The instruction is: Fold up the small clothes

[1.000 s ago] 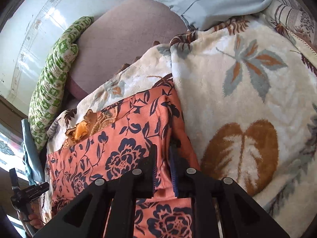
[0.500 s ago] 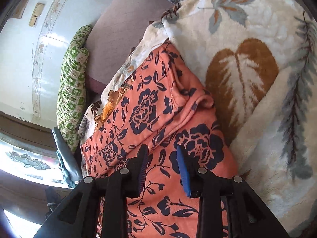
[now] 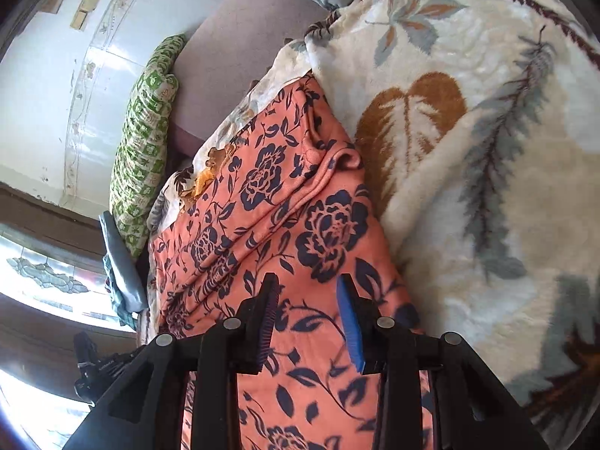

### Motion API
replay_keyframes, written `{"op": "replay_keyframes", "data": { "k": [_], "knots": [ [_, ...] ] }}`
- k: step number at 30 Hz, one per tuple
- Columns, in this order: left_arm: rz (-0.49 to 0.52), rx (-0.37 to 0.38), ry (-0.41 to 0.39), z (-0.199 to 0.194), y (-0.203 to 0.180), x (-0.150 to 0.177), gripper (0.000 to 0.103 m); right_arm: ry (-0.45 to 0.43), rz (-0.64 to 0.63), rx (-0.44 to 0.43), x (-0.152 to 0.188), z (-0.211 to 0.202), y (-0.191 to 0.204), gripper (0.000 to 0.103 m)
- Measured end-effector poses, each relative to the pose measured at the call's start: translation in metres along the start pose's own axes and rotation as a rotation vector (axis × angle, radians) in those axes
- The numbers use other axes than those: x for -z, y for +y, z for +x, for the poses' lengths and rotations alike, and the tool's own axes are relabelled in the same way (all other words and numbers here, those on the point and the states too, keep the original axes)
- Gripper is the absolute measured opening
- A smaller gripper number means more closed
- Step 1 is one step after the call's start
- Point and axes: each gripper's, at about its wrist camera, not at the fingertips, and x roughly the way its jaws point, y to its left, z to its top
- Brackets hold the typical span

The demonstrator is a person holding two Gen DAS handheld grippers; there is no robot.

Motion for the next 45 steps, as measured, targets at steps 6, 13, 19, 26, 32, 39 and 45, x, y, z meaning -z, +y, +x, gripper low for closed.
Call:
{"op": "replay_keyframes", "data": {
  "k": [6, 13, 19, 26, 32, 39, 45],
  "knots": [
    [0.064, -0.038, 0.006, -0.022, 0.036, 0.055, 0.055, -0.005, -0.024, 0.108, 0.027, -0.039, -0.037, 0.041],
    [0.063, -0.008, 0.066, 0.000, 0.032, 0.097, 0.057, 0.119, -0.049, 0.051, 0.062, -0.016, -0.048, 0.041],
    [0.131, 0.046, 0.050, -0.020, 0.011, 0.112, 0.024, 0.039, -0.245, 0.092, 0.073, -0.043, -0.017, 0.005],
    [0.129, -0.131, 0.041, -0.004, 0.006, 0.126, 0.018, 0.068, -0.176, 0.204, 0.077, -0.040, -0.057, 0.003],
    [0.194, -0.187, -0.017, -0.026, -0.007, 0.143, 0.018, 0.062, -0.139, 0.140, 0.081, -0.053, -0.057, 0.011],
    [0.220, -0.194, -0.040, -0.043, -0.012, 0.153, 0.027, 0.083, -0.129, 0.128, 0.092, -0.051, -0.050, 0.034],
    [0.237, -0.204, -0.023, -0.044, -0.012, 0.149, 0.029, 0.091, -0.136, 0.127, 0.096, -0.050, -0.047, 0.038]
  ]
}}
